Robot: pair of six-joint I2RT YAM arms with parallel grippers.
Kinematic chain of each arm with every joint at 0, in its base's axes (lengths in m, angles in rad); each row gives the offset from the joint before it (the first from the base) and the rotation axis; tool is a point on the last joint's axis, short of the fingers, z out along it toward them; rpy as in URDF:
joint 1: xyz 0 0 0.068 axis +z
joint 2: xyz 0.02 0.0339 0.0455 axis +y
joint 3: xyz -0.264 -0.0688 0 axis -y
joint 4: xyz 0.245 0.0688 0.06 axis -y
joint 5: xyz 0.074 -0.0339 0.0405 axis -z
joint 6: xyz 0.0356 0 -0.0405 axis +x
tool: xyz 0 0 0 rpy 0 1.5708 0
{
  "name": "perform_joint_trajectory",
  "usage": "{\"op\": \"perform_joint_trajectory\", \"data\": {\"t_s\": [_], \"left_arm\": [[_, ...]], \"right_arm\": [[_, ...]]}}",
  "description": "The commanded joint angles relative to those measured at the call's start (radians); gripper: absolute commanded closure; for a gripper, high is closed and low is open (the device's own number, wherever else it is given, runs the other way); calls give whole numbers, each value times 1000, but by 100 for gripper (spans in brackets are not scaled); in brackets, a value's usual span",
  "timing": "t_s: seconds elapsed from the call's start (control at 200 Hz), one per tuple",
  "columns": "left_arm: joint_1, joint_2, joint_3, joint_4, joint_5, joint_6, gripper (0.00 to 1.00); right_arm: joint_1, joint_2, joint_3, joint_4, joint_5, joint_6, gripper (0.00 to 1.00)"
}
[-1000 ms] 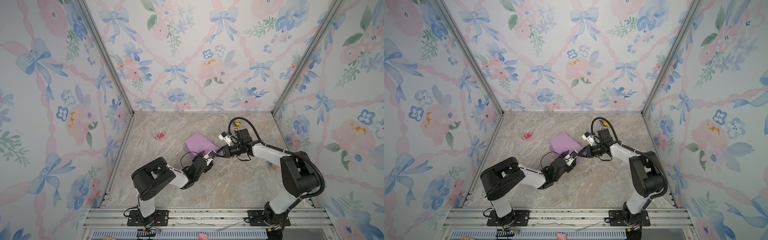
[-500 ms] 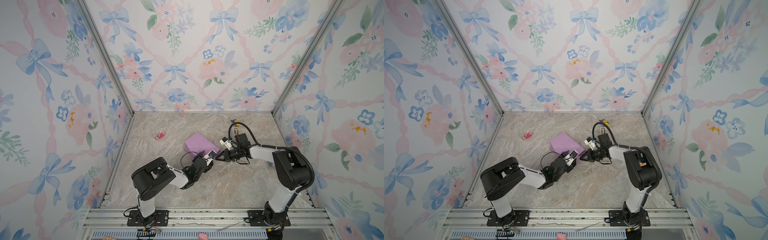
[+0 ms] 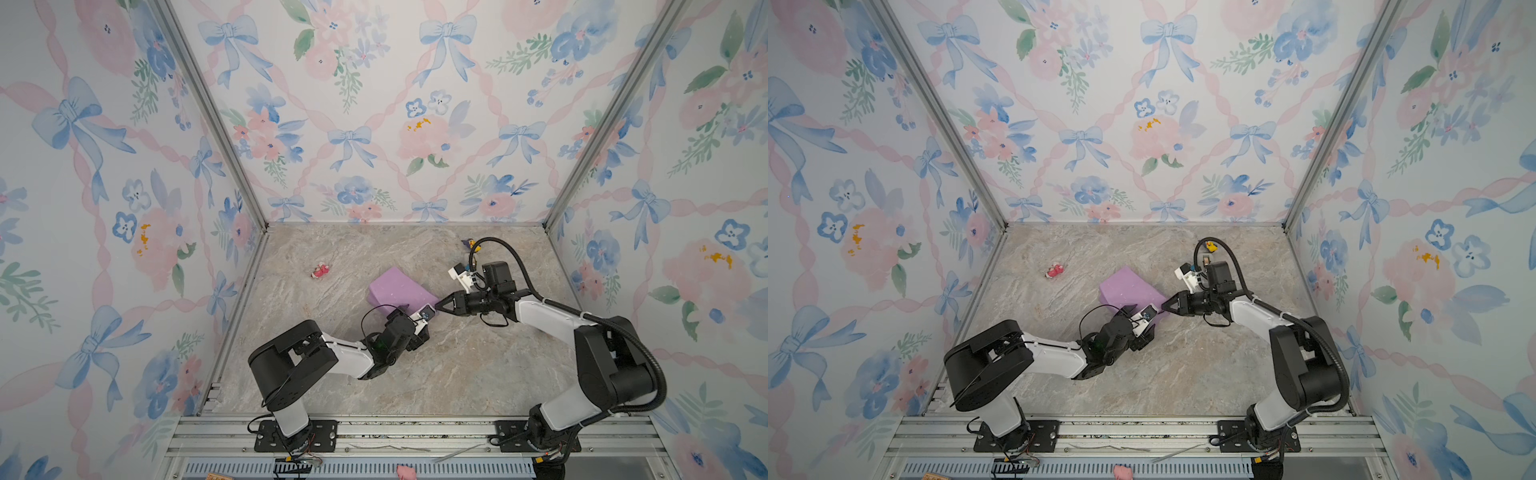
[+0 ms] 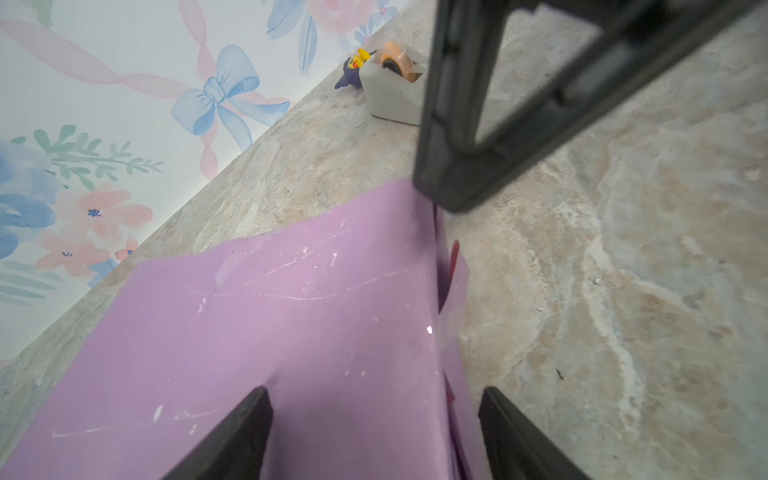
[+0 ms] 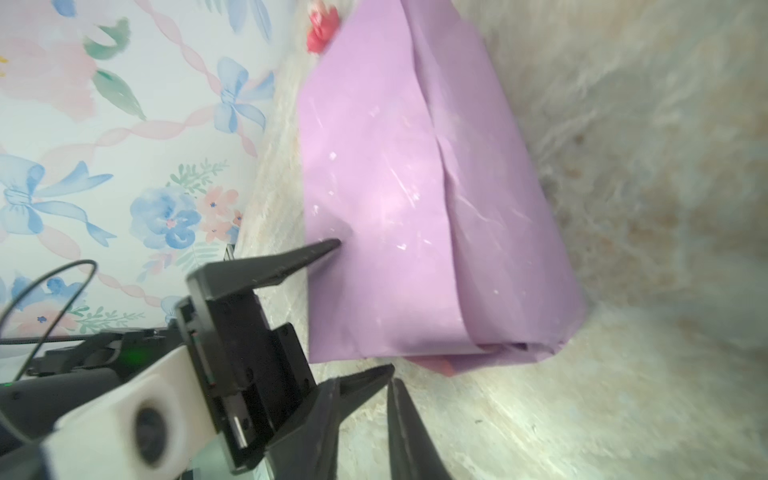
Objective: Wrap the gift box in paper
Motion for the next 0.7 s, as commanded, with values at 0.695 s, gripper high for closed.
{"op": "perform_joint_trajectory", "data": {"t_s": [0.695], "left_arm": [[353,-585,-132,-490,408,-838,14]], "right_arm": [[119,378,460,-595,16,-174,53]]}}
